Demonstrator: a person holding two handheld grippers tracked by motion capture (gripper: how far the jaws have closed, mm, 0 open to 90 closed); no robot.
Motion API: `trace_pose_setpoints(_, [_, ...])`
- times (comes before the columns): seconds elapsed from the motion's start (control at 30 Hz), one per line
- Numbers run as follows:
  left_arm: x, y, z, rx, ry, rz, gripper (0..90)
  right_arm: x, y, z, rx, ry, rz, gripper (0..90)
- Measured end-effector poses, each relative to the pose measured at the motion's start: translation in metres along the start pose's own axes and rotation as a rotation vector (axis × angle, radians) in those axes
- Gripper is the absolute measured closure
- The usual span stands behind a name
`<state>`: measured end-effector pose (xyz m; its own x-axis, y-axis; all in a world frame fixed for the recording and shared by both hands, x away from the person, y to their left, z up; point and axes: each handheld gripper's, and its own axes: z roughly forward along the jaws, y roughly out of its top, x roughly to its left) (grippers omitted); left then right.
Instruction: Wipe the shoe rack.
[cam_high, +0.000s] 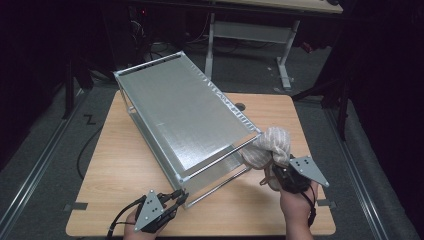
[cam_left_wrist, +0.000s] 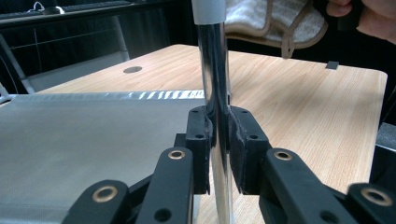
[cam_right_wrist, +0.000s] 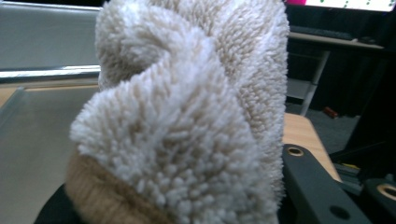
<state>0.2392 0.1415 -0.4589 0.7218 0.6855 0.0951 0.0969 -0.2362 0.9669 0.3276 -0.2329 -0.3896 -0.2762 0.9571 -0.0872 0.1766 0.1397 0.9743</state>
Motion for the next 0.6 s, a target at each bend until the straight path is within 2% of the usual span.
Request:
trace_pose_setpoints(0.3, [0.001,-0.001,-0.002,0.003,0.003,-0.001,77.8,-0.025,-0.006,0.002,0.01,-0.069,0.052,69.0])
trace_pose_setpoints(0.6, [0.001,-0.002,-0.006,0.011,0.016,0.0,77.8,-0.031,-0.004,0.003,-0.005,-0.1,0.069,69.0])
